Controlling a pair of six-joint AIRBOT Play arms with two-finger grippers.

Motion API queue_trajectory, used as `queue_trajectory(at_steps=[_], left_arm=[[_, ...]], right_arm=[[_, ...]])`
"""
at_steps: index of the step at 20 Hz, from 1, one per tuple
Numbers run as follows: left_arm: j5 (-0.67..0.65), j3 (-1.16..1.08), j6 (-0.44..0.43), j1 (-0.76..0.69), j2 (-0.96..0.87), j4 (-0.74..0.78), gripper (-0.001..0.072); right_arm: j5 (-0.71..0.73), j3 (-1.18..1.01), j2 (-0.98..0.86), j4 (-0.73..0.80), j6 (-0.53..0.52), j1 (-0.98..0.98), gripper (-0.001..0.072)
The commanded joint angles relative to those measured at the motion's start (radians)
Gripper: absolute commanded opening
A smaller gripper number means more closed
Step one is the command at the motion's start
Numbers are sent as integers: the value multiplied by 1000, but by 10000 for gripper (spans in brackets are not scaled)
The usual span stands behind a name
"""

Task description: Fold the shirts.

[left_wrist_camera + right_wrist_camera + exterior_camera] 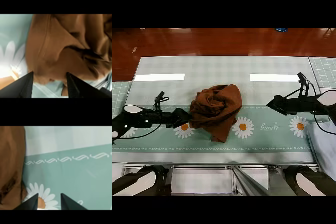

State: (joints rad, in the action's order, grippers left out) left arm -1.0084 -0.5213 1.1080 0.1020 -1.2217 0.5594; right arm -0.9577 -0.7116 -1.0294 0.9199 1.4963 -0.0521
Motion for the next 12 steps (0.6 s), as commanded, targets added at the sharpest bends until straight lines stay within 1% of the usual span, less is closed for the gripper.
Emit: queue_trajectory(at_steps=[1, 2, 3, 4, 5, 7, 9, 12], left_arm=[[86, -27, -27, -95, -67, -56, 508], [84, -44, -31, -111, -74, -55, 506], [72, -61, -38, -122, -79, -53, 413], [49, -74, -68, -123, -80, -48, 54], [30, -86, -99, -120, -79, -42, 20], [9, -101, -101, -103, -79, -22, 20], [-7, -101, -102, -78, -79, -19, 20], [-24, -101, -102, -56, -79, -19, 20]], right_arm=[[42, 56, 0, -70, -32, -6, 350], [46, 56, -18, -98, -64, -6, 350], [47, 56, -47, -134, -77, -6, 350], [51, 56, -78, -180, -98, -6, 350], [51, 56, -113, -243, -138, -6, 350], [57, 52, -187, -374, -216, -6, 349], [58, 29, -264, -461, -250, 0, 349], [65, -44, -365, -470, -255, 71, 349]])
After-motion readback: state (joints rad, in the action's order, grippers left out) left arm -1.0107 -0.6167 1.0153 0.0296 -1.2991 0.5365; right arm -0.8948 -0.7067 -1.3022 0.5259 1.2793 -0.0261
